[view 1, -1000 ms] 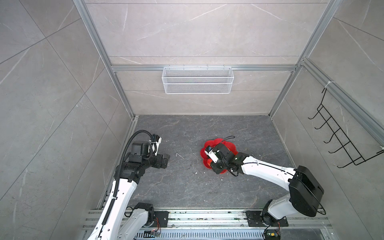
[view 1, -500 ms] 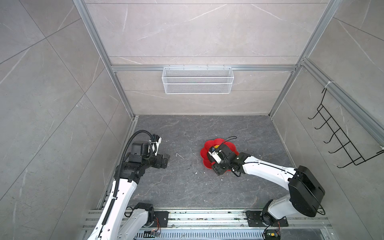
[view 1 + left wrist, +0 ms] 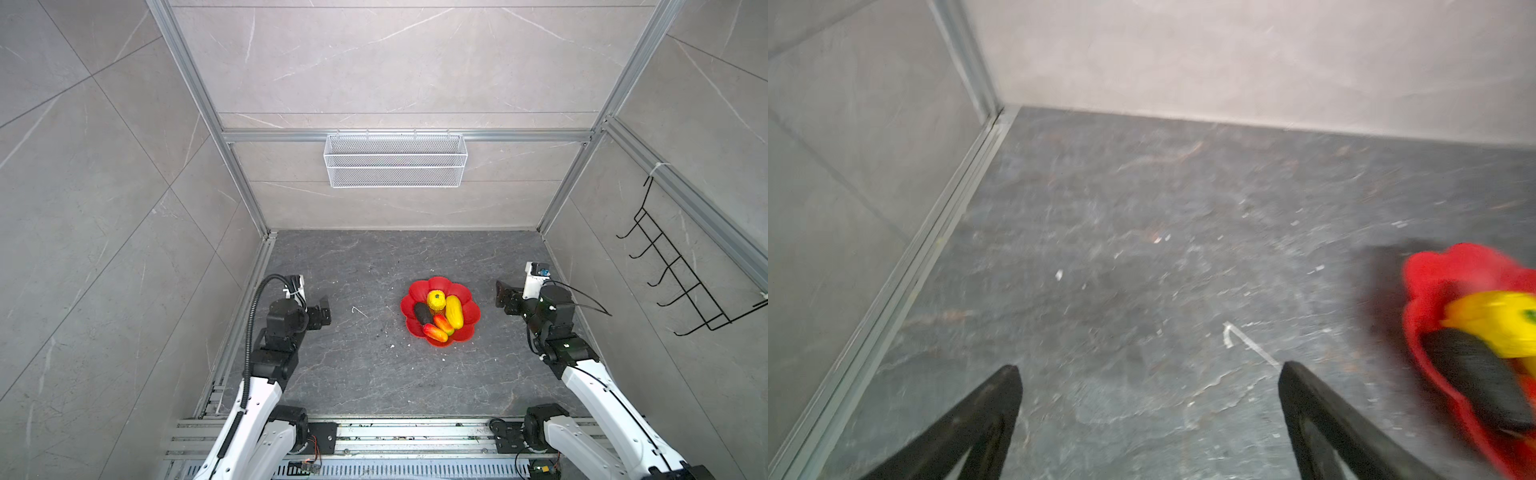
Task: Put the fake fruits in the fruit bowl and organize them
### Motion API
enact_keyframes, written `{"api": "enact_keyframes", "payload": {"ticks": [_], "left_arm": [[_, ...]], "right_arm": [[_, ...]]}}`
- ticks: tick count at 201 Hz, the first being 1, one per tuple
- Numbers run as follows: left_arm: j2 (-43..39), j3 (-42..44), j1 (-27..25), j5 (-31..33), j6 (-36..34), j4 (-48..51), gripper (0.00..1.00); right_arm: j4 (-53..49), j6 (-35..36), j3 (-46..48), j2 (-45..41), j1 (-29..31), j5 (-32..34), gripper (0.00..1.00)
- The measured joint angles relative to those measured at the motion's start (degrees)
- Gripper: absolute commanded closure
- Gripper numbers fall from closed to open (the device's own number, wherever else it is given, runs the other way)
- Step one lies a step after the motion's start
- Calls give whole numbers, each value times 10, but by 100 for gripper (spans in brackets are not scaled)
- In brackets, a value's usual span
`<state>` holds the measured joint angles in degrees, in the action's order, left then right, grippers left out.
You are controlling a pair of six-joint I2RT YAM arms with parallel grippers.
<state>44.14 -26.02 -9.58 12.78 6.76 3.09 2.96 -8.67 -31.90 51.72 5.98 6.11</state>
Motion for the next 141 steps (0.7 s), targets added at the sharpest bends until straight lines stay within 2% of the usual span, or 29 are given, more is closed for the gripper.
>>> {"api": "enact_keyframes", "payload": {"ticks": [21,38,64,73,104,118,141], "left_arm": [[62,119,3,76,-22,-140,0],[129,148,17,97,-32,-204,0],[240,135,60,87,-34,-323,0],[274,122,72,77,-36,-351,0],[399,69,94,32,-43,-462,0],[418,64,103,14,-43,-467,0],[422,65,112,-8,-43,-479,0]], "right_arm": [[50,-11,47,43,-9,32,9],[111,-17,76,89,-9,58,8],[195,-17,85,186,-9,91,6],[227,-17,90,213,-9,99,2],[304,-6,103,256,-13,115,0],[355,-2,104,287,-22,113,0],[368,9,95,323,-27,104,0]]}}
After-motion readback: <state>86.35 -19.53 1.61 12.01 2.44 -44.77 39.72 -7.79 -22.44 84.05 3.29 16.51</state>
